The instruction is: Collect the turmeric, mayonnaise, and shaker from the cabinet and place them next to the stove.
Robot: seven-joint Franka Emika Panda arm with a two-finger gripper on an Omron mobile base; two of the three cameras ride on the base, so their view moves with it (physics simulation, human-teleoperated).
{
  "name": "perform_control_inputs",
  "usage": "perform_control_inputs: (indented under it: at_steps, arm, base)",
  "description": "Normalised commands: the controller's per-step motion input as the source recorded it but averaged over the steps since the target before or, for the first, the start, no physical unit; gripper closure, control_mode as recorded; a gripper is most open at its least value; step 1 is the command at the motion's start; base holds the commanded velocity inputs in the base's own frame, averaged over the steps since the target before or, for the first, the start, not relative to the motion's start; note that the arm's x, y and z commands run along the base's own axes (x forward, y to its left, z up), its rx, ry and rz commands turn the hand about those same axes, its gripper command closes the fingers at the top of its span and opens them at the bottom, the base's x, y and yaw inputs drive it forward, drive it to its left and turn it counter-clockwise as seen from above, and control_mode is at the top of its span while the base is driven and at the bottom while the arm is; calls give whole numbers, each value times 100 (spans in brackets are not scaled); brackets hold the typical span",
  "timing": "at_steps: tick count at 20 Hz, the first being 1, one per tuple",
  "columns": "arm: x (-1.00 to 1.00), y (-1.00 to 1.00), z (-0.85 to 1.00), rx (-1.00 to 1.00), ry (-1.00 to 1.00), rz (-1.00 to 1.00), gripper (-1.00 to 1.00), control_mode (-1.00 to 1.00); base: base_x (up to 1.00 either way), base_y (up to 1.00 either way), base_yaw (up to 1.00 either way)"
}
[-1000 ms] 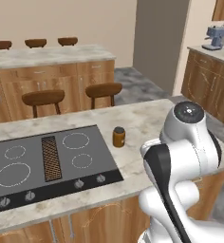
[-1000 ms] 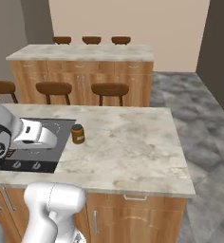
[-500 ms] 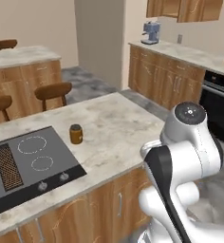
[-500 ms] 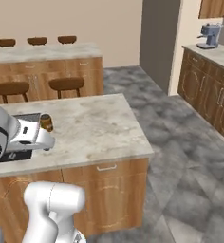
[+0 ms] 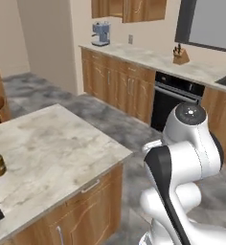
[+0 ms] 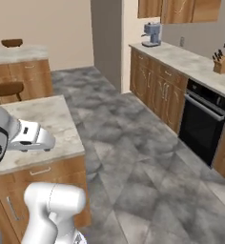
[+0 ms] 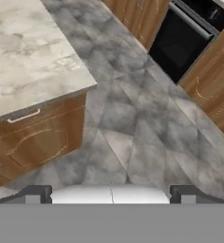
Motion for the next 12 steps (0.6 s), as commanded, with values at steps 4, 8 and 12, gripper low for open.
perform_control_inputs:
  at_steps: [4, 8, 12]
  arm:
    - [0, 0, 0, 0, 0, 0, -100, 100]
    - [0, 0, 0, 0, 0, 0, -100, 100]
    - [0, 0, 0, 0, 0, 0, -100, 100]
  base:
    - [19, -100, -19]
    - [32, -100, -11]
    - [57, -96, -3]
